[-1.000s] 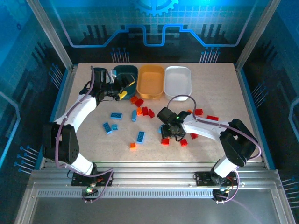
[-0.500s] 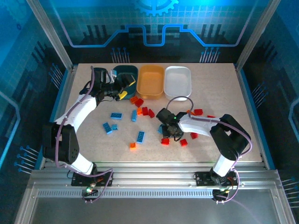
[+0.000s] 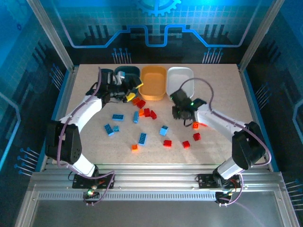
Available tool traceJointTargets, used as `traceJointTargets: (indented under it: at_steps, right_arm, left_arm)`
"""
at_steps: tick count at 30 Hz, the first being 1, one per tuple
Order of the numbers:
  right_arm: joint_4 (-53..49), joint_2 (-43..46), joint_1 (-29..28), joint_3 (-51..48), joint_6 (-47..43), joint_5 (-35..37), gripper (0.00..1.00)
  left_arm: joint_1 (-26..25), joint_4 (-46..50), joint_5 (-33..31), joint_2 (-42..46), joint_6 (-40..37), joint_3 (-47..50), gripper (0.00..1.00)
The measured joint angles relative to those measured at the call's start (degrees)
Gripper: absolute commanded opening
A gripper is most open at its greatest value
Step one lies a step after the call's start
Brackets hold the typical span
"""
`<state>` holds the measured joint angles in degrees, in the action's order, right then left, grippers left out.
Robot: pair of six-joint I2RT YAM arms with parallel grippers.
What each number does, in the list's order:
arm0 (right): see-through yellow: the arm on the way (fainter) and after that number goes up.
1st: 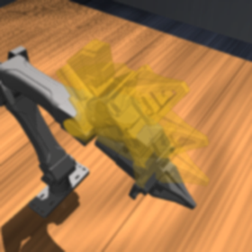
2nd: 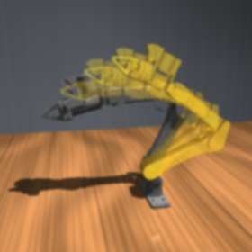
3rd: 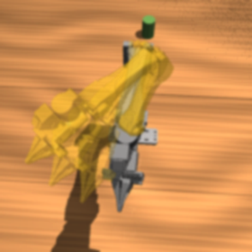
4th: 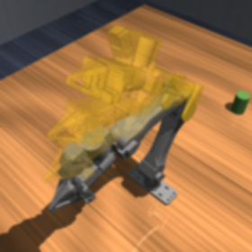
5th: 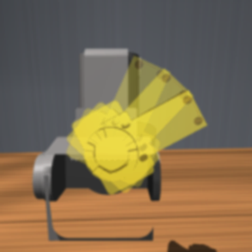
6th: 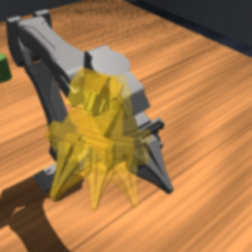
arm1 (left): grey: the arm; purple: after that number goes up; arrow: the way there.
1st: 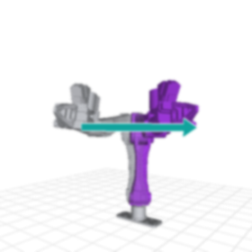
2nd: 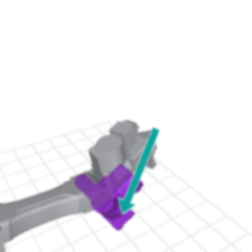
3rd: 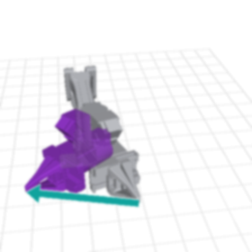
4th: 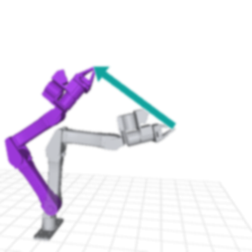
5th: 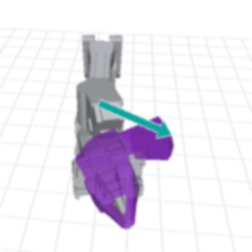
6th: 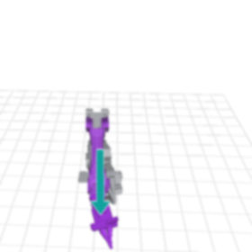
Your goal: Sort the legos into containers by color
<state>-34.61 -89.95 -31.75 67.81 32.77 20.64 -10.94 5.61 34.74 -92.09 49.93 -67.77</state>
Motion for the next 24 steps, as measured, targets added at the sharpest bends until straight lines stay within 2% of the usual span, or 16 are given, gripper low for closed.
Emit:
traceJointTargets:
  at_steps: [2, 6, 11, 12, 13, 14, 16, 21, 24]
  right_arm:
    - [0.28, -2.84, 4.13, 5.22, -1.84, -0.22, 0.32]
    - [-0.11, -15.21, 10.99, 19.37, -4.96, -1.42, 0.33]
    - [-2.93, -29.35, 13.09, 33.57, -7.52, -2.69, 0.36]
    - [-3.78, -30.91, 13.07, 35.21, -7.91, -2.91, 0.41]
    - [-4.55, -32.24, 13.0, 36.44, -8.13, -3.13, 0.51]
    - [-5.79, -33.46, 13.0, 38.23, -8.63, -3.28, 0.57]
    - [-6.88, -35.17, 13.05, 41.42, -9.33, -3.5, 0.64]
    - [-7.06, -35.23, 12.7, 44.5, -10.16, -3.5, 0.66]
    - [-6.21, -32.26, 11.87, 41.92, -10.34, -3.02, 0.66]
  left_arm:
    - [-1.92, -0.96, 1.44, -1.92, 0.92, 0.02, 0.99]
    - [-3.58, -2.97, 3.5, -3.76, 2.71, 0.81, 0.99]
    - [-3.43, -4.42, 4.22, -3.8, 3.41, 0.85, 0.99]
    - [-3.43, -4.48, 4.35, -3.8, 3.56, 0.85, 0.99]
    - [-3.43, -4.48, 4.39, -3.8, 3.58, 0.83, 0.99]
    - [-3.43, -4.46, 4.46, -3.8, 3.58, 0.83, 0.99]
    - [-3.43, -4.46, 4.59, -3.8, 3.56, 0.81, 0.99]
    - [-3.43, -4.42, 4.76, -3.8, 3.32, 0.74, 0.99]
    - [-3.43, -4.31, 4.74, -3.8, 2.64, 0.68, 0.99]
